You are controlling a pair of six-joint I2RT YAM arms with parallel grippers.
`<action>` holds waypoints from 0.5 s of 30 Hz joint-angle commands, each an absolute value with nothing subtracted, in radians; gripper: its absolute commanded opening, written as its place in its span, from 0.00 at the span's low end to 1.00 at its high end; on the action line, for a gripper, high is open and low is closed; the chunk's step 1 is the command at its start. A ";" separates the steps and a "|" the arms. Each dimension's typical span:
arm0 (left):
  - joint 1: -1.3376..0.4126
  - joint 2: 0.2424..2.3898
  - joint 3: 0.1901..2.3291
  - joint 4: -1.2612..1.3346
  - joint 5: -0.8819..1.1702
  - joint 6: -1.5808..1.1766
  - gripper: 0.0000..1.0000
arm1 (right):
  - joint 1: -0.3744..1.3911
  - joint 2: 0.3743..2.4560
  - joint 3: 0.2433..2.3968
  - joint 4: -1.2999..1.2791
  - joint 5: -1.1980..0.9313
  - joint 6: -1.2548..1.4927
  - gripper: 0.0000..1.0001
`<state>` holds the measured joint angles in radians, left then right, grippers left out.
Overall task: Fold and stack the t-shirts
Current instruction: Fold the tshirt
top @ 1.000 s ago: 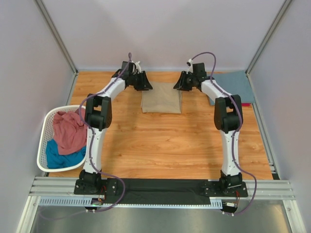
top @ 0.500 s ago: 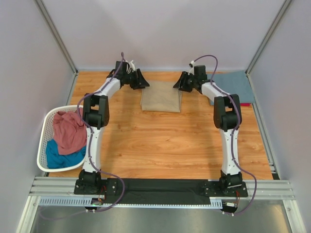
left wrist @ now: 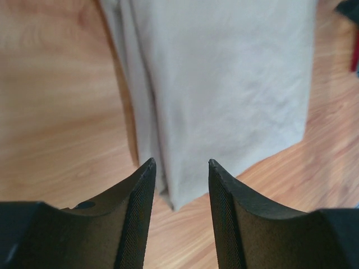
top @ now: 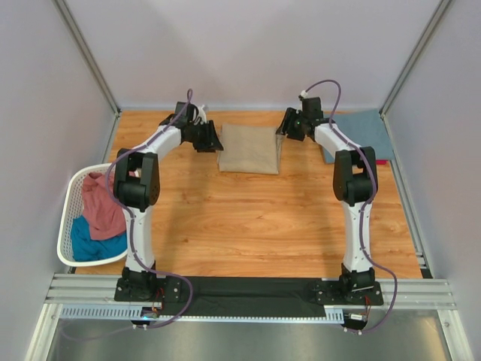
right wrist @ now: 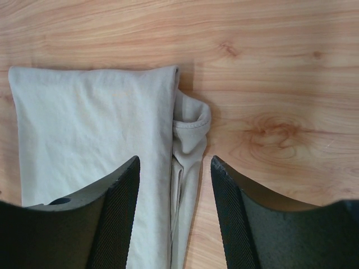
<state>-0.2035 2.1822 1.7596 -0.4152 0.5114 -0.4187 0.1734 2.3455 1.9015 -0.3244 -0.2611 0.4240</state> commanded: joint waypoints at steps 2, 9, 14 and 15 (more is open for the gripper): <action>-0.229 2.161 1.703 -0.480 0.459 -0.377 0.49 | 0.175 2.347 1.960 -0.353 -0.224 0.396 0.56; -0.233 2.149 1.621 -0.443 0.454 -0.425 0.49 | 0.205 2.387 1.983 -0.374 -0.226 0.368 0.56; -0.239 2.164 1.598 -0.446 0.437 -0.433 0.45 | 0.219 2.437 2.045 -0.406 -0.206 0.370 0.56; -0.239 2.175 1.601 -0.454 0.433 -0.433 0.42 | 0.222 2.445 2.051 -0.420 -0.201 0.371 0.56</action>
<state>-0.2352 2.1822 1.5993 -0.4671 0.4572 -0.4259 0.2096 2.4096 1.9961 -0.3851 -0.2287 0.3908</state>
